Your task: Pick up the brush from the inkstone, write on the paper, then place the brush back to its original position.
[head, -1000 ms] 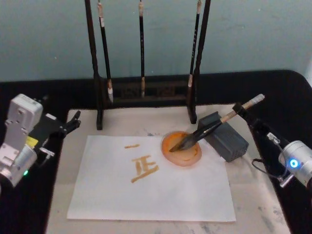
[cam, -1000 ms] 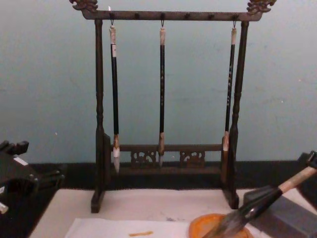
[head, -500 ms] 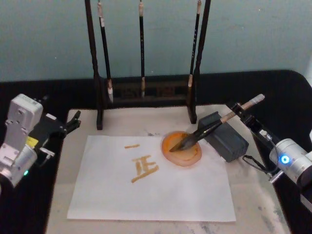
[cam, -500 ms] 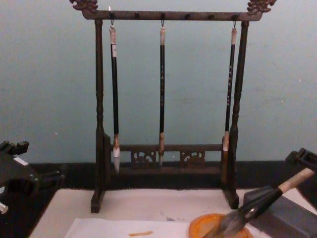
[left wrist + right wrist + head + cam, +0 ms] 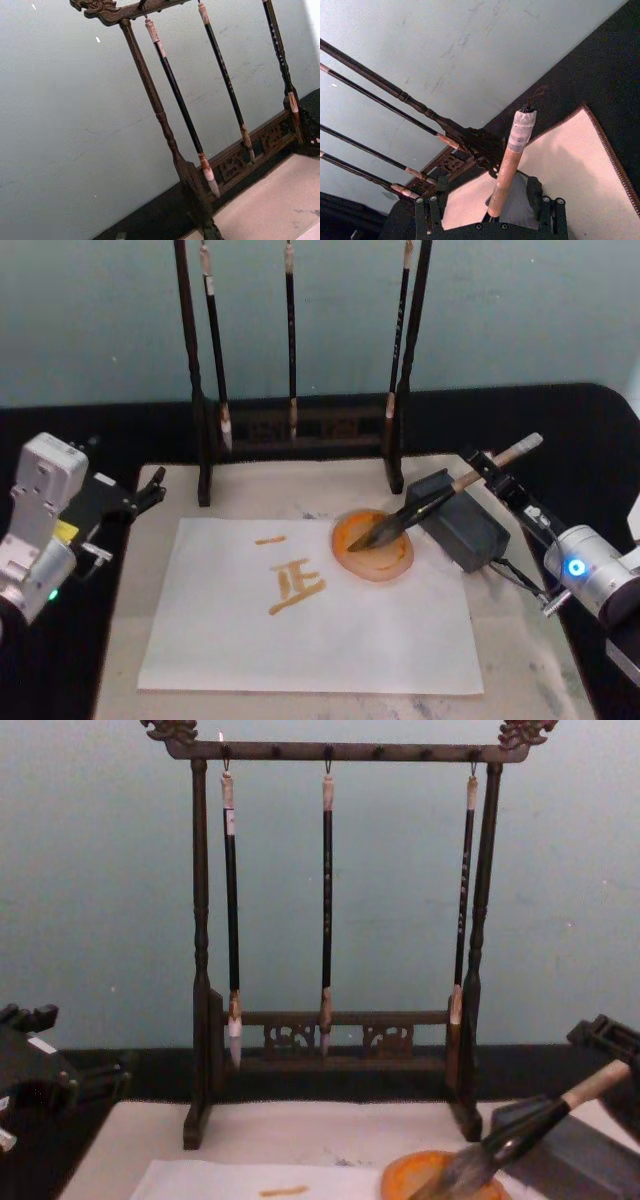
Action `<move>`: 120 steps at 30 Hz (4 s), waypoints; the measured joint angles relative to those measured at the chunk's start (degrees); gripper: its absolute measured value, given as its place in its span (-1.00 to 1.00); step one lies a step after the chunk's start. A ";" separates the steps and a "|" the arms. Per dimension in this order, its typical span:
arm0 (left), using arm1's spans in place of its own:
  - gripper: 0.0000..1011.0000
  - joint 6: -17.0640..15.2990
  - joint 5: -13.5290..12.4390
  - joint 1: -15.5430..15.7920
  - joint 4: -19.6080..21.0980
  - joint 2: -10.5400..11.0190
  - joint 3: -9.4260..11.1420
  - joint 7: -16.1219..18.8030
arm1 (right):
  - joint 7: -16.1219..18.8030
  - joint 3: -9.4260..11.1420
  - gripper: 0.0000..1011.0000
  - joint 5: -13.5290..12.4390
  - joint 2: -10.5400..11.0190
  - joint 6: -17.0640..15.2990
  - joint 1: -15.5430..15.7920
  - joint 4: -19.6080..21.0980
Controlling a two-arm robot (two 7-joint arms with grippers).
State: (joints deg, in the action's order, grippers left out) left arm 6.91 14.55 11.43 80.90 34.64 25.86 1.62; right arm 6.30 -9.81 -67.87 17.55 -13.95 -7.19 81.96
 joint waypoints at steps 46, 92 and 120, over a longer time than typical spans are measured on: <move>1.00 0.00 0.00 0.00 0.00 0.00 0.00 0.00 | -2.20 -2.82 0.34 -1.03 0.90 2.52 -0.22 -0.31; 1.00 0.00 0.00 0.00 0.00 0.00 0.00 0.00 | 1.23 -5.83 -0.68 0.39 2.42 5.34 -2.30 -0.46; 1.00 0.00 0.00 0.00 0.00 0.00 0.00 0.00 | 10.69 -14.53 -0.68 22.41 8.80 13.54 -8.59 2.44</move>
State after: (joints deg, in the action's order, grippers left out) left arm 6.91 14.55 11.43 80.90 34.65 25.86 1.62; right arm 16.99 -24.33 -45.47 26.35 -0.40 -15.78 84.40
